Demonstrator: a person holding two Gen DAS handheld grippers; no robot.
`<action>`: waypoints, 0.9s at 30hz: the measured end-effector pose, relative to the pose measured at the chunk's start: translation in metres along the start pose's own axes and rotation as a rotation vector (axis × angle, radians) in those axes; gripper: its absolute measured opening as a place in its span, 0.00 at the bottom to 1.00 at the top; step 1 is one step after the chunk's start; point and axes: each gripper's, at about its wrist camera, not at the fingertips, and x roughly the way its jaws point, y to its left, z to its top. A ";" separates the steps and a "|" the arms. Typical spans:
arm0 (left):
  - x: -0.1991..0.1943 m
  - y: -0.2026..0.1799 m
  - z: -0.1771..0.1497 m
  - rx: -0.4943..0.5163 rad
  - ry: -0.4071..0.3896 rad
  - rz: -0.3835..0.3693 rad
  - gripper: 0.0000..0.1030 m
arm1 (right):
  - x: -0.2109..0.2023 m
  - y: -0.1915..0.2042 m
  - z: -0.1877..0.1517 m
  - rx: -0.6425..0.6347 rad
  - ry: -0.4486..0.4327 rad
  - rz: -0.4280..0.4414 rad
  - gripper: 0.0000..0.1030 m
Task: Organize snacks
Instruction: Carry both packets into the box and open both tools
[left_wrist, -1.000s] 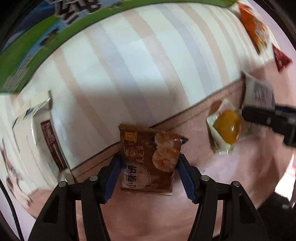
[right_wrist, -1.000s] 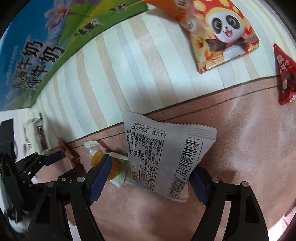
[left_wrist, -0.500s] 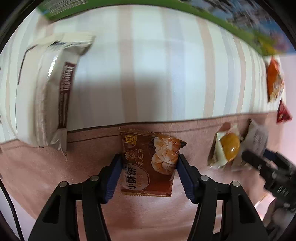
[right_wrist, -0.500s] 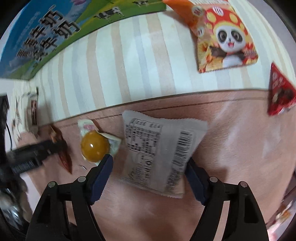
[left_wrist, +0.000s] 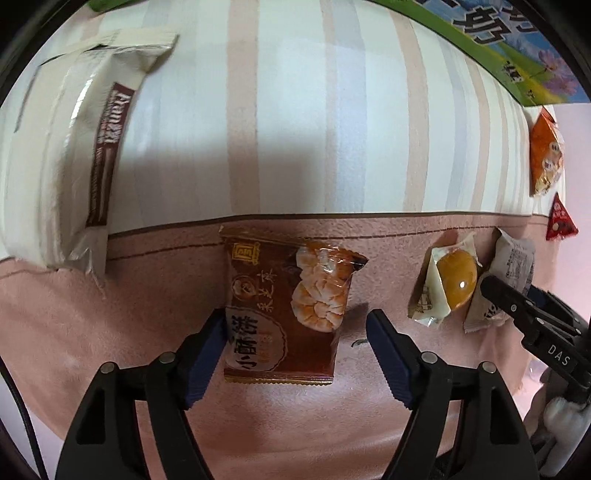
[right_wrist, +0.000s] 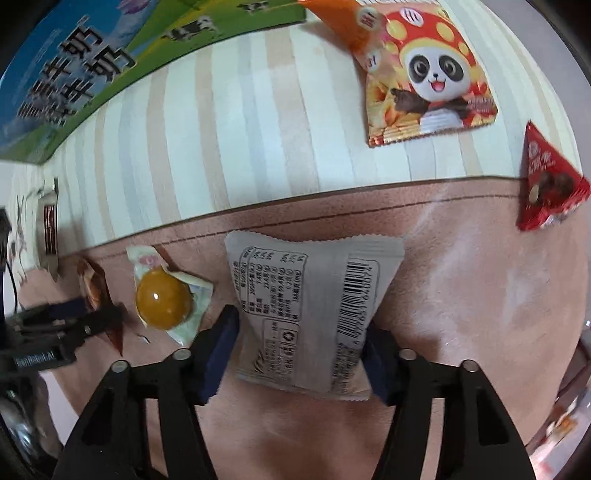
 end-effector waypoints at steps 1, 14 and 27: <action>-0.005 0.000 -0.007 -0.007 -0.016 0.036 0.60 | -0.002 -0.005 0.001 0.011 -0.007 0.002 0.68; -0.068 -0.030 -0.039 -0.002 -0.126 0.053 0.52 | -0.030 -0.017 -0.023 0.033 -0.102 0.055 0.49; -0.251 -0.068 -0.010 0.079 -0.426 -0.061 0.52 | -0.206 0.010 0.019 -0.123 -0.343 0.327 0.48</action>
